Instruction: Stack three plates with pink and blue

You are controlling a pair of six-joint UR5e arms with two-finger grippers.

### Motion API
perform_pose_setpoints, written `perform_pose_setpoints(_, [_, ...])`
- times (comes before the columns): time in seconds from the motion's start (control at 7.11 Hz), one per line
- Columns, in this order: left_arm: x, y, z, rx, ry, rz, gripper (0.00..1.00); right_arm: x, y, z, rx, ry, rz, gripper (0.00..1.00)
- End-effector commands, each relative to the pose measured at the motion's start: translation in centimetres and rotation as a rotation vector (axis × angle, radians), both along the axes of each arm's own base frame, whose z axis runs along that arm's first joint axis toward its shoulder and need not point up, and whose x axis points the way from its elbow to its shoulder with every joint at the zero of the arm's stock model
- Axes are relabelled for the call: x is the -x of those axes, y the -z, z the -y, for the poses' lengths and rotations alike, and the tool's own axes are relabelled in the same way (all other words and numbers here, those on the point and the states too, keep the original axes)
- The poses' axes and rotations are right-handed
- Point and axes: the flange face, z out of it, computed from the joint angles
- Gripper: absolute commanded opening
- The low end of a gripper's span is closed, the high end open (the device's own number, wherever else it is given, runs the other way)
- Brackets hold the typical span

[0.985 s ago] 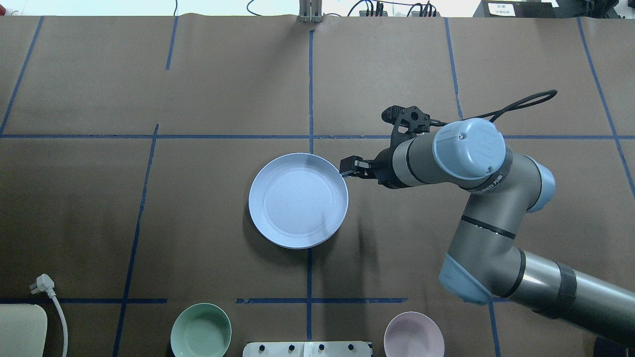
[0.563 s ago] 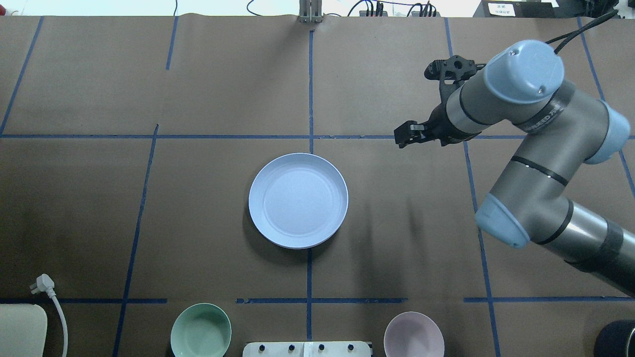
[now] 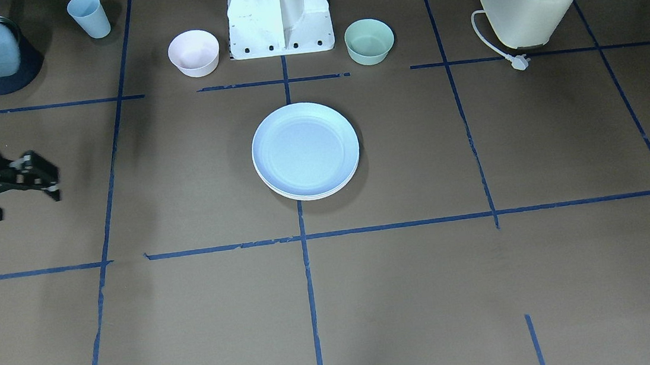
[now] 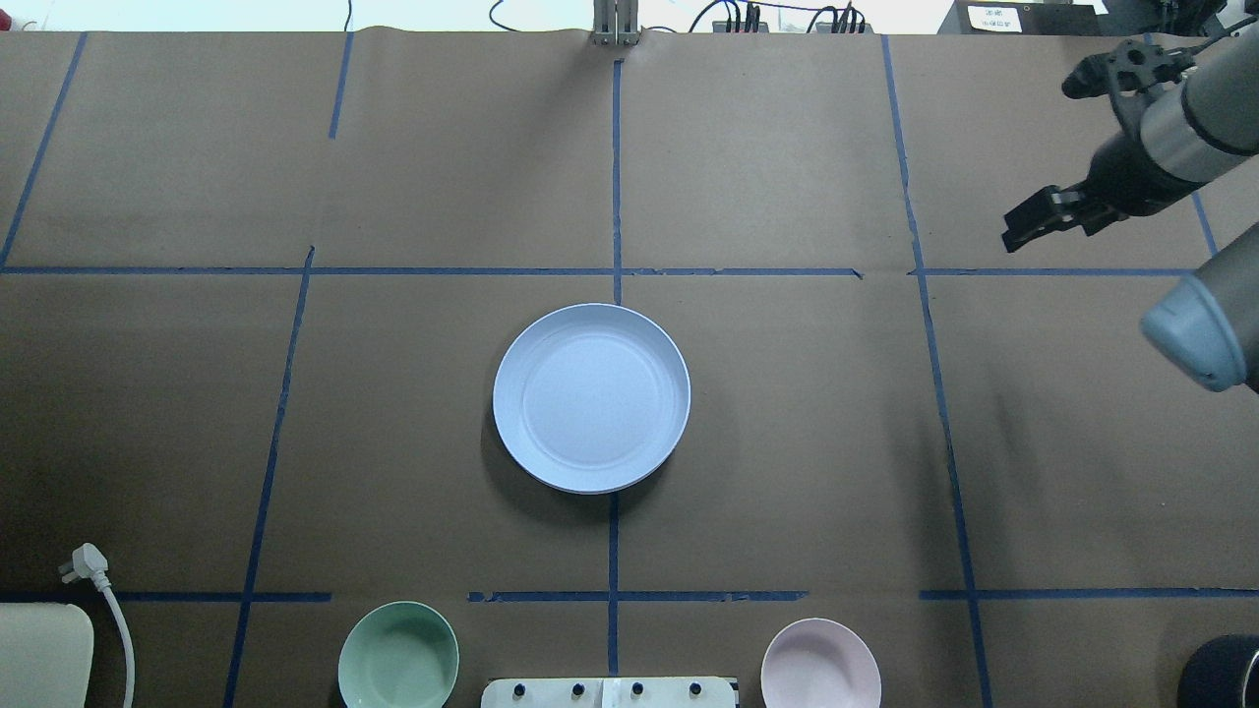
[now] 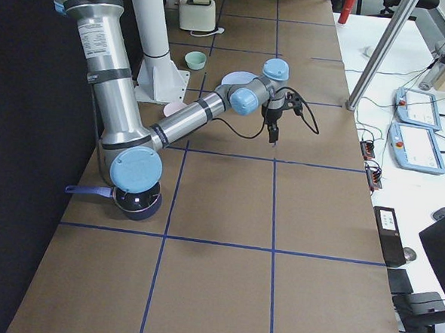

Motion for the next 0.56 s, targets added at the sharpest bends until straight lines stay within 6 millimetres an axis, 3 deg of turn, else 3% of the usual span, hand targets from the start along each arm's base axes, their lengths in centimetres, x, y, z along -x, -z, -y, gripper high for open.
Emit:
perform_pose_setpoints(0.0, [0.0,1.7,-1.6,-0.002,0.025,-0.013,1.0,-7.7,-8.2,0.4,0.026,0.055,0.009,1.0])
perform_pose_setpoints(0.42, [-0.1,1.9,-2.3,0.005,0.033,-0.014,1.0,-18.2,-19.1,0.4,0.057,0.066,0.084,1.0])
